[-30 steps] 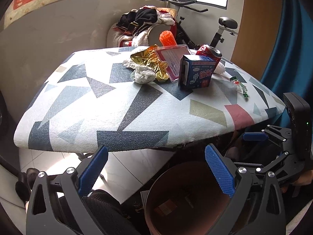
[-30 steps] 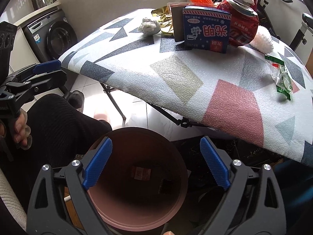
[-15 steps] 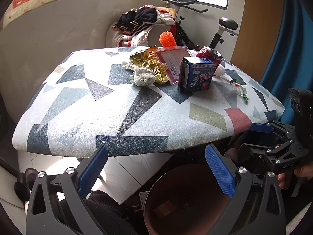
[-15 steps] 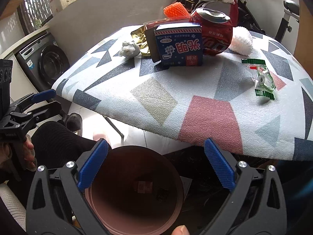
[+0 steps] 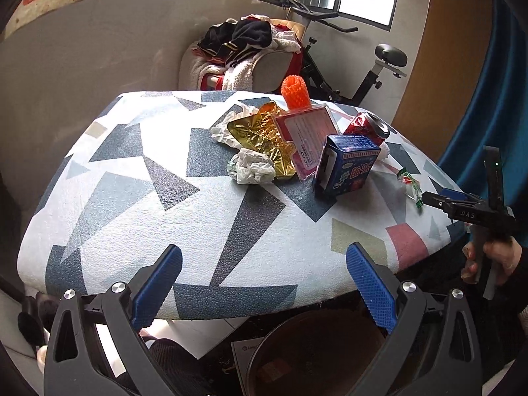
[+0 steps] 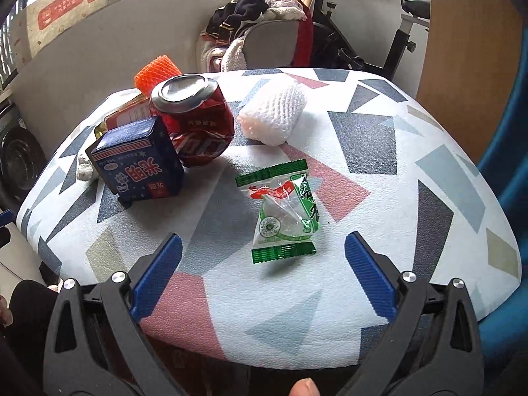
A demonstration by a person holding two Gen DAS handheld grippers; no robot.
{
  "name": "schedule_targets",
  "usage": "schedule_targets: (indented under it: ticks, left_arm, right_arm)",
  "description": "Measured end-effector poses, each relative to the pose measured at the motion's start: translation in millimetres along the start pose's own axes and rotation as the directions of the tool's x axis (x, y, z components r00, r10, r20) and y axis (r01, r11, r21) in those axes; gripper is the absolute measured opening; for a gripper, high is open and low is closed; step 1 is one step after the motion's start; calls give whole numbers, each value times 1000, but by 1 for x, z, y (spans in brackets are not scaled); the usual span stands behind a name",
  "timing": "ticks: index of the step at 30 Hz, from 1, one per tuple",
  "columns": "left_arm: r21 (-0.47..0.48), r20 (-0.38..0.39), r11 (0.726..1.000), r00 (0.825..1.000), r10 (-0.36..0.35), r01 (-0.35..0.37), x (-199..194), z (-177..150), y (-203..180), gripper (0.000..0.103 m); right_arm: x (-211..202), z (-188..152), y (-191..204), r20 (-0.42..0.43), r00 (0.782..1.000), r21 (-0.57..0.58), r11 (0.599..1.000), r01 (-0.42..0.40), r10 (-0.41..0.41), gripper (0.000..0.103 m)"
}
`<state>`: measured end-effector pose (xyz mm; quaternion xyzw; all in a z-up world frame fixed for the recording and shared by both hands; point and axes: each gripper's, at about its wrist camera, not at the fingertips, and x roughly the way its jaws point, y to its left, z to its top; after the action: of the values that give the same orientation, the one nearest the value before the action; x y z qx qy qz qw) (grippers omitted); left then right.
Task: Collect trash
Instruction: 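Grasp the green candy wrapper with the right gripper while the left grasps tissues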
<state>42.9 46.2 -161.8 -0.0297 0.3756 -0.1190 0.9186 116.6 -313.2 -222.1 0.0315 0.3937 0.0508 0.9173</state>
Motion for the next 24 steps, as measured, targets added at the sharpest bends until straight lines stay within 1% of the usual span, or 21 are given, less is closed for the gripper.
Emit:
schedule_targets:
  ticks: [2,3,6,8,10,11,12,13,14,15,17,19,21,24]
  left_arm:
    - [-31,-10,999,1000,-6,5,6,5,6,97]
    - [-47,-11,999,1000,-9,9,8,7,9,97]
    - [-77,-5,997,1000,6,-7,14,13,16,97]
    - [-82,-7,997,1000,11,-11,19,18,19,97]
    - [-85,-9,996,1000,3,-3,25,23,20,97]
    - [-86,-12,996,1000,-7,6,28,26,20,97]
    - [-88,-16,996,1000,-16,14,32,28,20,97]
    - [-91,-21,996,999,-24,22,36,32,20,97]
    - [-96,-25,995,999,-32,29,41,36,20,97]
    - [-104,-29,994,999,-42,39,46,40,19,97]
    - [-131,-39,990,997,-61,55,59,49,21,97]
    - [-173,-52,983,996,-74,64,75,58,25,96]
    - [-217,-72,974,994,-79,61,94,66,30,90]
    - [-288,-108,956,991,-85,50,123,74,38,85]
  right_arm:
    - [9,5,-13,3,999,19,999,37,-37,97]
    - [15,7,-18,-5,999,31,999,44,-44,97]
    - [35,12,-30,-41,999,74,997,26,-23,97]
    - [45,15,-30,-58,998,78,997,11,-7,94]
    - [52,17,-26,-69,998,52,999,1,3,82]
    - [55,18,-23,-73,997,33,999,1,1,79]
    - [57,19,-18,-79,997,10,1000,0,1,70]
    - [58,19,-14,-86,996,-8,1000,-7,6,59]
    - [58,19,-10,-83,997,-26,1000,-8,6,55]
    - [57,19,-7,-88,996,-38,999,-20,17,48]
    - [54,19,-1,-85,996,-49,998,-29,25,45]
    - [49,21,2,-69,997,-45,998,-44,41,37]
    - [43,24,3,-47,998,-28,998,-52,51,37]
    - [35,26,6,-21,998,-11,998,-67,66,35]
